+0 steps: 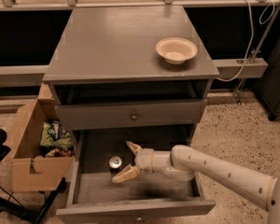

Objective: Pick redbull can from middle drawer and place on counter

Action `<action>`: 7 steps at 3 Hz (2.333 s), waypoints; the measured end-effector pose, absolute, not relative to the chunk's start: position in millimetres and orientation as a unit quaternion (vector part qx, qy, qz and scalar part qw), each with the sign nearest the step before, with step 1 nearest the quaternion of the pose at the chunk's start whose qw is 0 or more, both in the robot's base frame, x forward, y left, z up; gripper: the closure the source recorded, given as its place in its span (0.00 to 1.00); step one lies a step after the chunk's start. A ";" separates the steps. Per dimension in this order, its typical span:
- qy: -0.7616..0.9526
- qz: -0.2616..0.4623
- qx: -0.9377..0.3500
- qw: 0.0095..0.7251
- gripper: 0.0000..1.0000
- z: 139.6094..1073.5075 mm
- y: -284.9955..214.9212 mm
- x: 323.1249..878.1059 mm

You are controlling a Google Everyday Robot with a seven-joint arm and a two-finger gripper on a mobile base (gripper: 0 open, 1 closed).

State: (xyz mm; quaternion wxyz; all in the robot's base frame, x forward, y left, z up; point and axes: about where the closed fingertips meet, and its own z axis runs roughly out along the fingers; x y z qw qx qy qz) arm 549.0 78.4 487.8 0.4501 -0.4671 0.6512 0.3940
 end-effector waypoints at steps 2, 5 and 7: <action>0.641 0.383 -0.487 0.453 0.24 443.8 109.1 567.2; 0.673 0.436 -0.454 0.388 0.99 570.2 50.0 537.8; 0.634 0.445 -0.456 0.438 1.00 865.0 -16.6 560.1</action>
Offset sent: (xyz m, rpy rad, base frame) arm 0.0222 0.0372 -0.0637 -0.0561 -0.0498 0.0398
